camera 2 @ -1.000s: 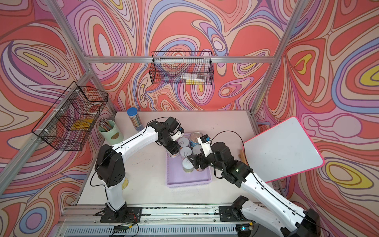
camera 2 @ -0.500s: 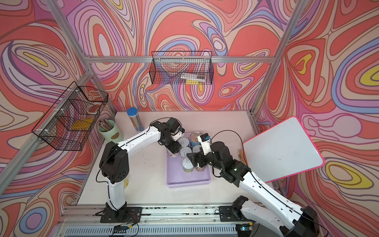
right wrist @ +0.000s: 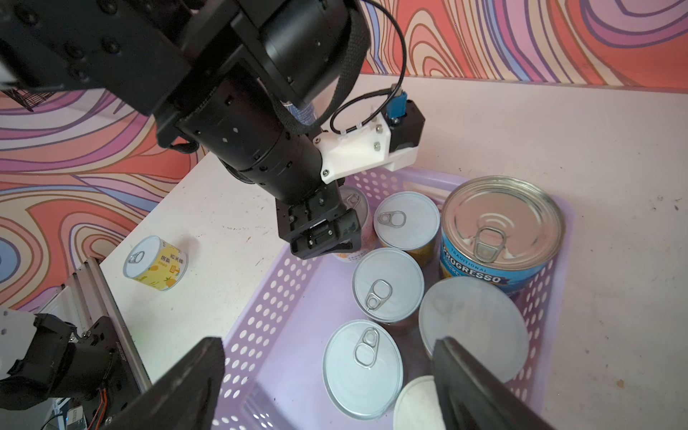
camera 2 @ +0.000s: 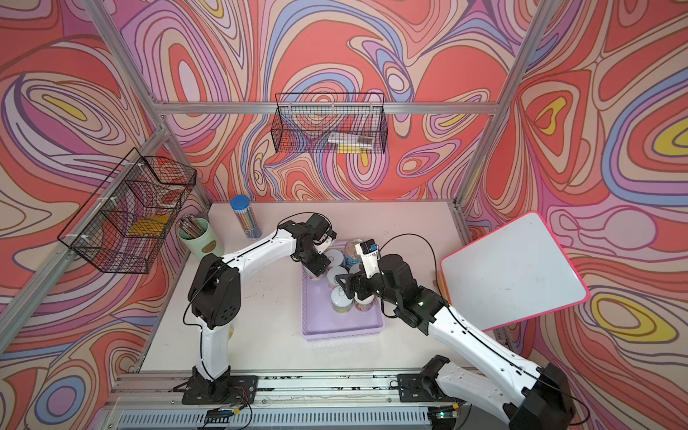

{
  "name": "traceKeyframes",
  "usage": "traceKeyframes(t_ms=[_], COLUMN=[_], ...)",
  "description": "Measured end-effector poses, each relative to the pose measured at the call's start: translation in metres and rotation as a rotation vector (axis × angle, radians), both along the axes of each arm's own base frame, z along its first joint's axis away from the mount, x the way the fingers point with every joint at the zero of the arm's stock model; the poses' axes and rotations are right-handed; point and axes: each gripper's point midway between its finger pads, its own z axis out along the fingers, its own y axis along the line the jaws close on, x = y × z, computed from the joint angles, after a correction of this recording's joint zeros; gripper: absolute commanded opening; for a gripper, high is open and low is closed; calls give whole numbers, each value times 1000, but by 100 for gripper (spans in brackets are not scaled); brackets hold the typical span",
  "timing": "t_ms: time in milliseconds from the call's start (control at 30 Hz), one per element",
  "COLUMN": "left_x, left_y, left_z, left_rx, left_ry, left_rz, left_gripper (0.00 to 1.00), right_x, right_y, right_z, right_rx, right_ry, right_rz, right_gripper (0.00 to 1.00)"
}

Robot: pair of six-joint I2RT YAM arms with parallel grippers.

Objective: Put the canned food in the basket
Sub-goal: Place the canned food in the basket.

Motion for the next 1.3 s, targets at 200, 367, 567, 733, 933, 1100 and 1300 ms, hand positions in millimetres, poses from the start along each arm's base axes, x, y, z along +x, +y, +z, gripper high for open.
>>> traceKeyframes(t_ms=[200,367,567,733,933,1100,1300], left_x=[12,21,25,26,26,28,32], left_y=[1,1,2,2,2,2,3], left_z=[5,2,-4,-8,-14,-17,-13], left_rx=[20,39,55,61,71,88,98], left_ry=[-47,-73,-80,-74,-65,-76,-91], left_rz=[11,19,24,27,30,35,39], left_gripper=[65,66,66,70,80,88,90], right_x=[0,-1,-2,-3,-3,-3,-4], right_y=[1,1,2,3,3,3,4], right_z=[1,1,1,1,1,1,1], right_rx=[8,11,16,19,20,21,24], right_ry=[4,8,12,14,15,16,20], right_rz=[1,4,8,13,16,17,18], right_gripper=[89,89,89,89,89,89,89])
